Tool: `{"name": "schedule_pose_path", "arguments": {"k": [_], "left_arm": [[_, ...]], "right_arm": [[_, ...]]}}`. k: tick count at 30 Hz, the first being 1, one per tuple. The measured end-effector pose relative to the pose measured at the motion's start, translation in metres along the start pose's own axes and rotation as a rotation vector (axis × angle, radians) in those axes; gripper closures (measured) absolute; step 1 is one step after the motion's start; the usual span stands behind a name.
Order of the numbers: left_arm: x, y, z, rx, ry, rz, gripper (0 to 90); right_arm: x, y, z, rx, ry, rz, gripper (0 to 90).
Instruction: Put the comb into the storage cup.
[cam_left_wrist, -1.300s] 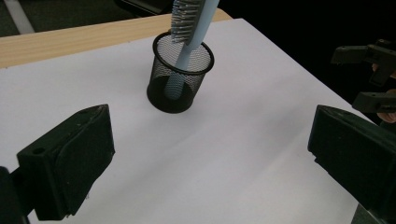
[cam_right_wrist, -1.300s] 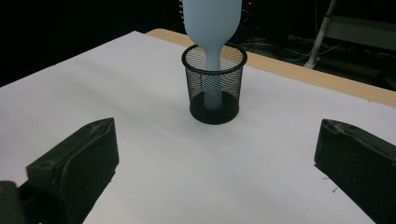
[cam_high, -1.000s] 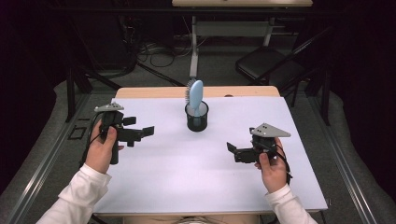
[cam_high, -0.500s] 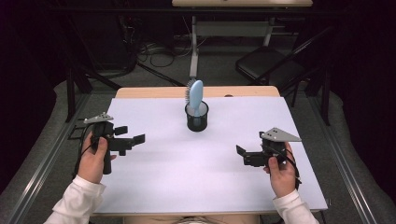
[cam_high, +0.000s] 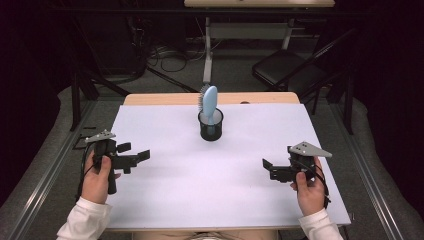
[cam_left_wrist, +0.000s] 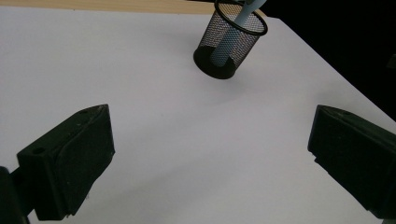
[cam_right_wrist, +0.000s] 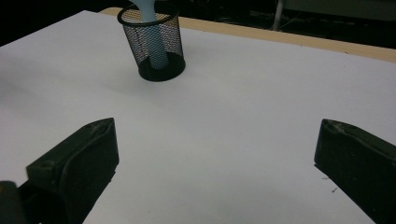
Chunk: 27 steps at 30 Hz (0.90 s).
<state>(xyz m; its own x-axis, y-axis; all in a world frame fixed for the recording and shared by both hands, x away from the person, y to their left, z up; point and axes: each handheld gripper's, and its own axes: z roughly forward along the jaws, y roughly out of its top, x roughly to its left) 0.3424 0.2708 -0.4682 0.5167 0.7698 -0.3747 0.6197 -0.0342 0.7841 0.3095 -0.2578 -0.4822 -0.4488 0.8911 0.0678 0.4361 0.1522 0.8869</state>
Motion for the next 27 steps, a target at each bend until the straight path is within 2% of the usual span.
{"name": "schedule_pose_path", "arguments": {"k": [11,14,24,27], "left_arm": [[0.01,-0.018,0.007,-0.009,-0.025,-0.025,0.5],[0.012,-0.022,0.008,-0.013,-0.031,-0.019,0.5],[0.016,-0.033,0.012,-0.004,0.027,0.031,0.5],[0.017,-0.035,0.013,-0.005,0.034,0.033,0.6]], "right_arm": [[-0.011,-0.012,0.001,0.011,-0.025,0.028,0.0],[-0.012,-0.015,0.001,0.013,-0.031,0.038,0.0],[-0.016,-0.023,0.003,0.008,-0.054,0.036,0.0],[-0.016,-0.026,0.005,0.011,-0.06,0.034,0.0]]}}
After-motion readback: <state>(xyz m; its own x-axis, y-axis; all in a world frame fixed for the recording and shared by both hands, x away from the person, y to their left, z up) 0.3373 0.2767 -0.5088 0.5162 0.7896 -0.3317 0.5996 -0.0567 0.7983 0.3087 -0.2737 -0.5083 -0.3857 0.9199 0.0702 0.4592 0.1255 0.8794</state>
